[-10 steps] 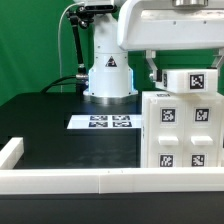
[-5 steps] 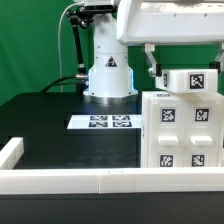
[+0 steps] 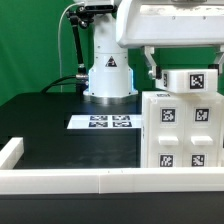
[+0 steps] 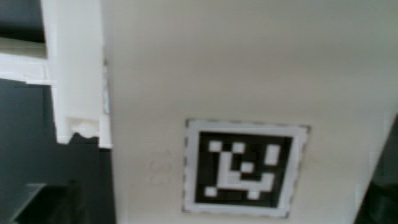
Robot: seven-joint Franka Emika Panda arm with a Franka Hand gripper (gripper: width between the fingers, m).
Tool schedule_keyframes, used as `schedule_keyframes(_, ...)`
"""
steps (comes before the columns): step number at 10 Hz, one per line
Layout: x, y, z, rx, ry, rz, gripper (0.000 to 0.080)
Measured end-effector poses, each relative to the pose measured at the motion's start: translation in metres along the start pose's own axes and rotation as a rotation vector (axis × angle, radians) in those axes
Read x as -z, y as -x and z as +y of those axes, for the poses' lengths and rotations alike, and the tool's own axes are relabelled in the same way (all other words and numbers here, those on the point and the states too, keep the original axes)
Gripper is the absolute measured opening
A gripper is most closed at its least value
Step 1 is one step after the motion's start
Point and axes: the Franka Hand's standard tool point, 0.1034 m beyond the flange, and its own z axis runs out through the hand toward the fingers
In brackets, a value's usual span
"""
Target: Assemble cabinet
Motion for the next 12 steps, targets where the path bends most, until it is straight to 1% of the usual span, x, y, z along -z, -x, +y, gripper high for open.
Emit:
schedule_keyframes(1, -0.0006, 0.0003, 0.0000, 0.001, 0.000, -0.001, 0.0634)
schedule_keyframes(2, -0.0010, 0.0005, 0.0004, 0.008, 0.000, -0.002, 0.0563)
schedule_keyframes(4, -0.0010, 0.0005, 0.0012, 0.018, 0.000, -0.001, 0.0563)
schedule_keyframes(7, -0.0011, 0.0005, 0.0008, -0.052, -0.001, -0.001, 0.0563)
schedule_keyframes(10, -0.0025, 0.0010, -0.0024, -0.346, -0.009, 0.007, 0.0564)
schedule_keyframes(12, -0.0028, 0.0001, -0.0008, -0.534, -0.011, 0.012, 0.0564)
